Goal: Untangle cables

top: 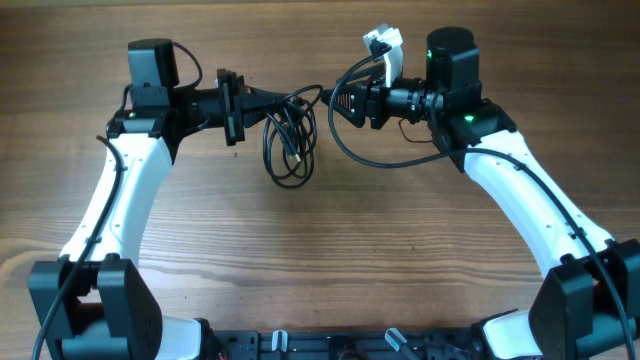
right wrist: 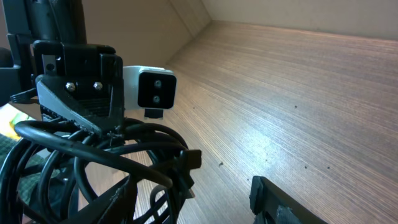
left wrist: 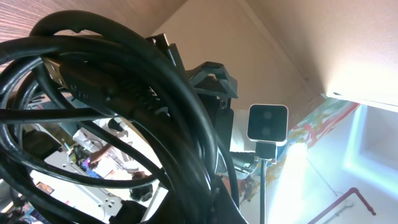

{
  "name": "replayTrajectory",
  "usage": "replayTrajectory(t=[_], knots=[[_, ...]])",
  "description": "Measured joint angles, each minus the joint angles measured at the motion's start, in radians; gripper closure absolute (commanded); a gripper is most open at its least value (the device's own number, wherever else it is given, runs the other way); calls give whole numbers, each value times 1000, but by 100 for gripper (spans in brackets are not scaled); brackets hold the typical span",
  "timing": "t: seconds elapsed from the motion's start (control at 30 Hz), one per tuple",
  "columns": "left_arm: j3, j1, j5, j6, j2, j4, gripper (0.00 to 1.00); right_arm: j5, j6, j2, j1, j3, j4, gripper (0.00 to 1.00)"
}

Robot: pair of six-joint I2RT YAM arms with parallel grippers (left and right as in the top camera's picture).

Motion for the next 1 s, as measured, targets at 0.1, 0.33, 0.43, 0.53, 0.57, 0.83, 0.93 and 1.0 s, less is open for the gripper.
replayTrajectory(t=[0.1,0.33,0.43,0.53,0.57,0.83,0.93,1.0], knots=[[0,0,0,0,0,0,96,2,0,0,24,0,5,40],[0,0,2,1,0,-3,96,114,36,0,123,0,-10,60],[0,0,1,3,0,-3,96,211,98,0,127,0,-39,68],[0,0,-1,3,0,-3,96,270,132,0,127,0,-43,69],[0,0,-1,3,0,-3,96,279,136,0,127,0,-45,69],[0,0,-6,6,0,-2,96,297,197,-41,94,0,-79,96],[0,-7,-37,59,0,0,96,296,206,-131,48,0,-127,96],[0,-13,-79,138,0,1,96,291,208,-193,29,0,-170,96]])
